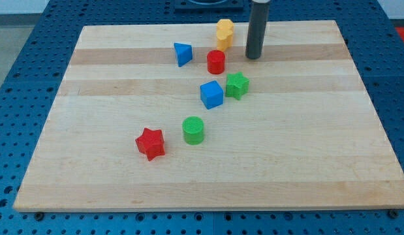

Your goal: Place the red circle vertically below the blue triangle

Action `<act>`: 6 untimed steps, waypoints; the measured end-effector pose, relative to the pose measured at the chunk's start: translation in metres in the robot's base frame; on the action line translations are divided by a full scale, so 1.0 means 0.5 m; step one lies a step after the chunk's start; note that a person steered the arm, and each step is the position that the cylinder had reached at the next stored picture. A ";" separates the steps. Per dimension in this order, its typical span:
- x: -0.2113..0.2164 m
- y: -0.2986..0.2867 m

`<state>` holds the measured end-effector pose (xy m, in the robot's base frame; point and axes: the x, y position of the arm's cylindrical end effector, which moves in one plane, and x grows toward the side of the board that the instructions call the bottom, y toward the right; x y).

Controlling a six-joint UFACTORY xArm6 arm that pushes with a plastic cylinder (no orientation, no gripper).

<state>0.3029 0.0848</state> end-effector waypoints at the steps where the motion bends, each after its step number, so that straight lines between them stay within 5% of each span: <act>1: 0.014 -0.030; 6: 0.028 -0.115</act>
<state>0.3169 0.0273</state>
